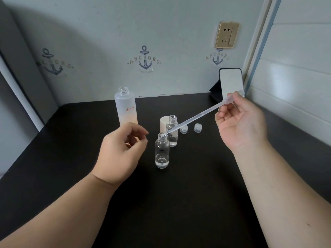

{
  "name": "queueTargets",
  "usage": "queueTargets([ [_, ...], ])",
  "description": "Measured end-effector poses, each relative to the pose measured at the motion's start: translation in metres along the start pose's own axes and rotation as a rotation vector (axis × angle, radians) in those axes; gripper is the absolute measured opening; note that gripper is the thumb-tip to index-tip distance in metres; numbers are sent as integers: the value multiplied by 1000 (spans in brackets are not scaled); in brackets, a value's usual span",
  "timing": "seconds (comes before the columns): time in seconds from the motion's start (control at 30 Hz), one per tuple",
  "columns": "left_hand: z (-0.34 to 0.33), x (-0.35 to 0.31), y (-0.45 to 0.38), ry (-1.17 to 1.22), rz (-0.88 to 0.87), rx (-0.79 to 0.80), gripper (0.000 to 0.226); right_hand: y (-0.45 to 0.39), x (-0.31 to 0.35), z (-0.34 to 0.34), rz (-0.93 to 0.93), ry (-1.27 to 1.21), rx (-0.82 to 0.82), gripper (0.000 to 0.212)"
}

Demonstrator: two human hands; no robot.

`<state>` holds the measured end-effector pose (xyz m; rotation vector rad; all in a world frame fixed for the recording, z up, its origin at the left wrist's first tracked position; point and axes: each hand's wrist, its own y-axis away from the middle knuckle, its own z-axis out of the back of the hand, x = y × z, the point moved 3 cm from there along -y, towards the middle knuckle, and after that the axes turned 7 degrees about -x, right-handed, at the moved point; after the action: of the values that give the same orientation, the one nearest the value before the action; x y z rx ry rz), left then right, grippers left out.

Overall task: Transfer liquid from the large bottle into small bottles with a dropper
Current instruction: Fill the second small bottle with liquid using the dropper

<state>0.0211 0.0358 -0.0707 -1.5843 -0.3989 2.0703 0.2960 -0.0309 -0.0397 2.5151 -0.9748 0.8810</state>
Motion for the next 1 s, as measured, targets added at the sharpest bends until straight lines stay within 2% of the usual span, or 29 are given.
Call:
queueTargets([
  [0.1,-6,-1,1,46,50,234,31,0,1,0,5,25,5,15],
  [0.17,-11,0,1,-6,69,389,40,-1,1,1,7,39,11,18],
  [0.27,-17,1,2,-112,25,502,42,-1,1,1,9,36,8,16],
  [0.4,-19,1,0,-163,-3,498,23,-2,1,1,12,13,9,11],
  [0.5,-19,0,0,-179,-23,456,16,-2,1,1,18,9,3,11],
  [0.83,-17,-2,0,-163,-28,441,30,-3,3,0,27,-17,32,5],
  [1.0,-17,2,-1,-170,-30,438,24,-3,2,0,36,3,89,10],
])
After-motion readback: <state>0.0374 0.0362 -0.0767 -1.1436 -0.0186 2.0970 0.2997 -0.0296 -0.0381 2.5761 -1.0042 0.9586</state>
